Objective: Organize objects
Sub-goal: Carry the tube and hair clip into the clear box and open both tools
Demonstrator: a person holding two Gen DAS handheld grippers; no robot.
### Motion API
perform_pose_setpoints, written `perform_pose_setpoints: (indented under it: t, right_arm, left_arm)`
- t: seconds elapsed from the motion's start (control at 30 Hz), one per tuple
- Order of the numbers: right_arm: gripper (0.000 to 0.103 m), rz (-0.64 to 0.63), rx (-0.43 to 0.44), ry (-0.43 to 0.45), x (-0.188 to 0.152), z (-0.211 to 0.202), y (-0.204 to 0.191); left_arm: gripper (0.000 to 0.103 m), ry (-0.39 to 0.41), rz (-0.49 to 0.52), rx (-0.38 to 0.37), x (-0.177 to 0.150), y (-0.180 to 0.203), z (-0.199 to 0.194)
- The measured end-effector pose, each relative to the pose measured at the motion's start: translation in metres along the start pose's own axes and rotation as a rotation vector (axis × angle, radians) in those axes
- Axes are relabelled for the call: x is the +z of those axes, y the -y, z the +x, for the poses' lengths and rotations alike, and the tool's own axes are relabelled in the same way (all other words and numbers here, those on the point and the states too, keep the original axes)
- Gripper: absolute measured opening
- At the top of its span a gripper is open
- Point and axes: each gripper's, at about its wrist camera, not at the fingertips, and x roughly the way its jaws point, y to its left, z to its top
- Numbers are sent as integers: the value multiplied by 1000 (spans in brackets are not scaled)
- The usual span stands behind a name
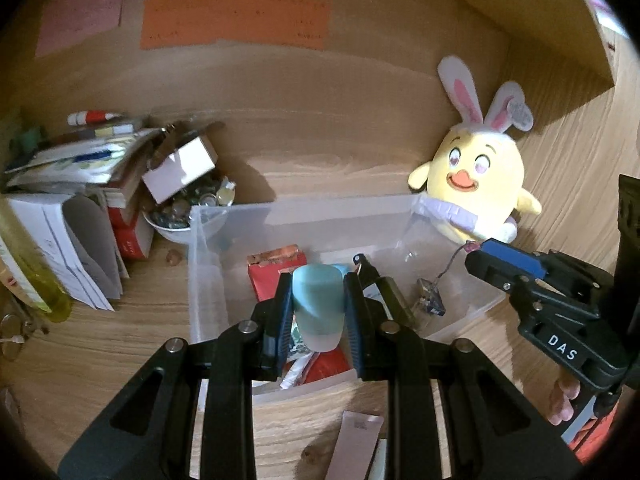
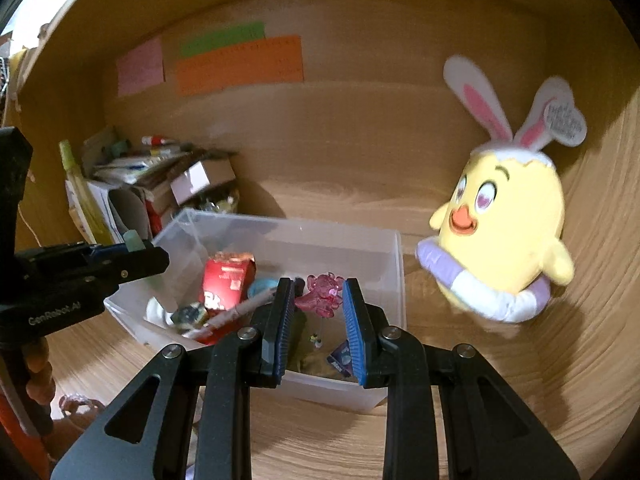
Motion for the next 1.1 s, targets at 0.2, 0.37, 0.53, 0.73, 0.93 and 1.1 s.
perform_pose_setpoints:
  t: [0.2,0.37,0.53,0.73,0.93,1.1]
  right_arm:
    - [23,4,4,-62,-9,22,4]
    - [23,3,6,-105,-14,37,4]
    - [23,-6,-2,-130,-18,45,3]
    - [23,-7,-9,-133,-17,48,2]
    - [24,-13,-16,-137,-17,48,-1]
    - [45,-18,-34,-120,-16,41,-4]
  left_arm:
    - [24,-41,10,-5,-3,2,17]
    - [24,-66,11,-5,-6,1,28]
    - [24,-90,13,-5,-8,1,36]
    - [26,-82,32,1,-8,5,33]
    - [43,-63,43,7,-8,8,25]
    - [55,-39,56,9,-7,12,14]
